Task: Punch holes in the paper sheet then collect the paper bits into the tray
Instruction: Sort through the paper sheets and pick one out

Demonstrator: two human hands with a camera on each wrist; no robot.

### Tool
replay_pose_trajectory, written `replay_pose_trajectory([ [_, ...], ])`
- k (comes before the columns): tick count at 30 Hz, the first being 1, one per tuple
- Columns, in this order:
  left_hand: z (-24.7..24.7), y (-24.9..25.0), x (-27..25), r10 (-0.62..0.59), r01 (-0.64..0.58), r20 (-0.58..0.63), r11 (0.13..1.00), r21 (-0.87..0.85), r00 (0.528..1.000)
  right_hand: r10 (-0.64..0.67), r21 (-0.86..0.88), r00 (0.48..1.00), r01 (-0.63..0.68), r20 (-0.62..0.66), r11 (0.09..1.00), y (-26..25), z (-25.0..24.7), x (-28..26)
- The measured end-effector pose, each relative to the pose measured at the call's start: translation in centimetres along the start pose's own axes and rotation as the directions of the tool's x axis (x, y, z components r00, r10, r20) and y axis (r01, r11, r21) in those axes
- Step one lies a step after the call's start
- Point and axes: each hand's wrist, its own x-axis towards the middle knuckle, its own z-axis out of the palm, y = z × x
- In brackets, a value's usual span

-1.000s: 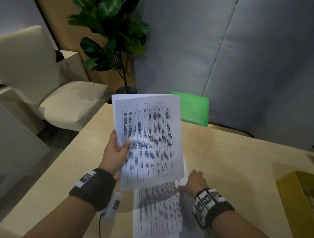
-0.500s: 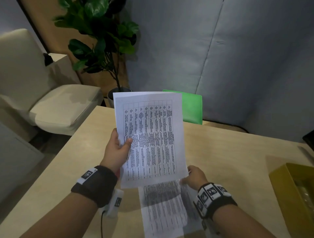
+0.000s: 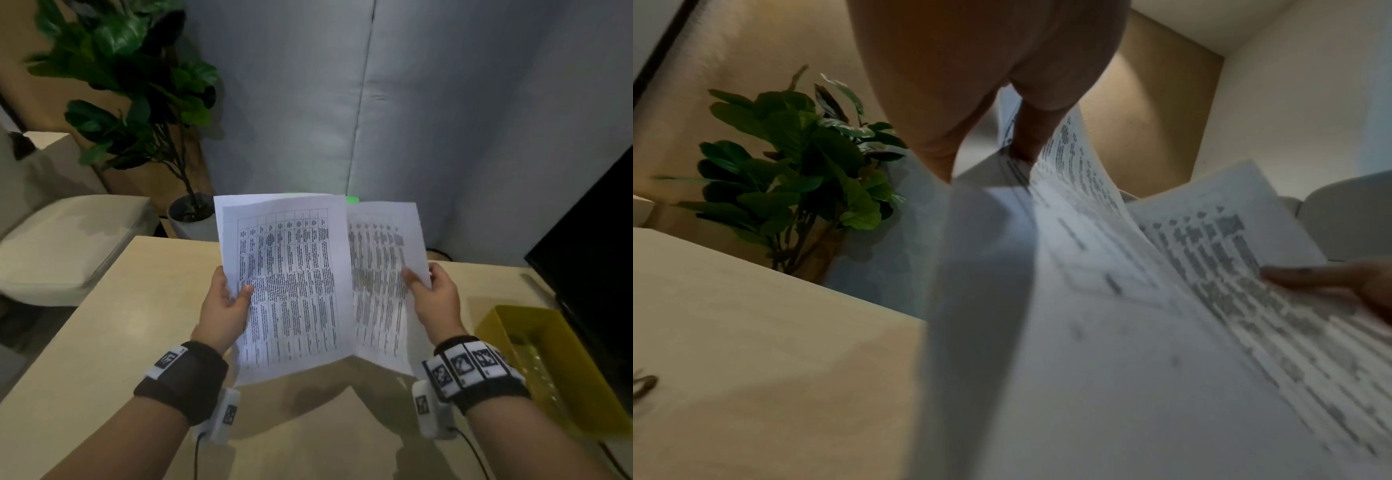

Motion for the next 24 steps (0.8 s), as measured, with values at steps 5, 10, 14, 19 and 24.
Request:
replay_pose_trajectory([
  [5,2.4,0.9,-0.3,0.066,-0.047,-0.128,0.988,0.146,0.990,-0.076,0.159,0.996,0.082,-0.049,0.984,-3.0,-4.0,0.4],
  [10,3.6,1.9,-0.3,0.082,-0.026,-0.237,0.973,0.230,0.968,-0.110,0.313,0.993,0.116,-0.038,0.943,-4.7,-6.4,0.4],
  [14,4.2,2.5,-0.6,0.081,-0.021,-0.250,0.972,0.236,0.965,-0.102,0.379,0.995,0.097,-0.007,0.920,-5.3,-7.6,0.1],
  [19,5.1,3.5,-1.3,0.078,-0.010,-0.270,0.969,0.246,0.960,-0.104,0.461,0.994,0.079,0.029,0.884,-6.5,-9.1,0.3],
  [24,5.4,3.4,-2.2,0.096,-0.006,-0.262,0.945,0.327,0.960,-0.078,0.524,0.996,0.045,0.043,0.850,-7.1,-10.1,0.6],
])
